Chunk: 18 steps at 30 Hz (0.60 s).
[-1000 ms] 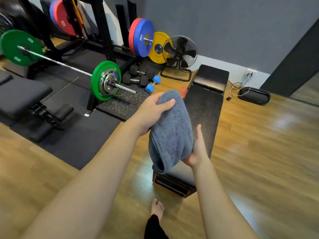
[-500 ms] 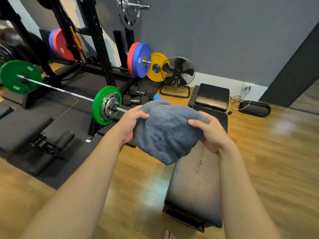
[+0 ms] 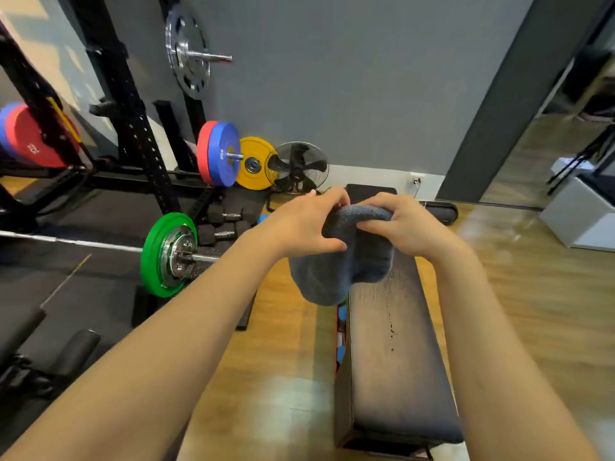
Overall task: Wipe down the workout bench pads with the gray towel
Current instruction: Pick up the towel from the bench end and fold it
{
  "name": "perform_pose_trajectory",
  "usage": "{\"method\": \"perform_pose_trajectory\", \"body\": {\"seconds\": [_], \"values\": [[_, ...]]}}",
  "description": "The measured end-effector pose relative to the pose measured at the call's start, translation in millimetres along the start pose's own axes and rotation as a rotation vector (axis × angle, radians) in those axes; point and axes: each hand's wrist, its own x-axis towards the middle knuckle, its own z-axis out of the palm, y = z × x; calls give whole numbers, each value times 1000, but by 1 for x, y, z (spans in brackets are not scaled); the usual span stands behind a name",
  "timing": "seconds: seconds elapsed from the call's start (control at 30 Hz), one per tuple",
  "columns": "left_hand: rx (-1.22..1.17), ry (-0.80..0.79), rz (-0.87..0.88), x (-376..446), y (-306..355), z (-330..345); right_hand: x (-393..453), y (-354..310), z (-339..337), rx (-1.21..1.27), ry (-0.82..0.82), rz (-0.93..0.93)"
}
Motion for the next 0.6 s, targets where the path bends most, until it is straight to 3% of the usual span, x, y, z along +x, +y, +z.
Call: {"method": "perform_pose_trajectory", "body": {"seconds": [0.27, 0.6], "values": [[-33, -263, -39, 47, -23, -25, 2, 4, -19, 51, 73, 96], [-167, -315, -19, 120, -20, 15, 7, 60, -55, 64, 120, 238]]}}
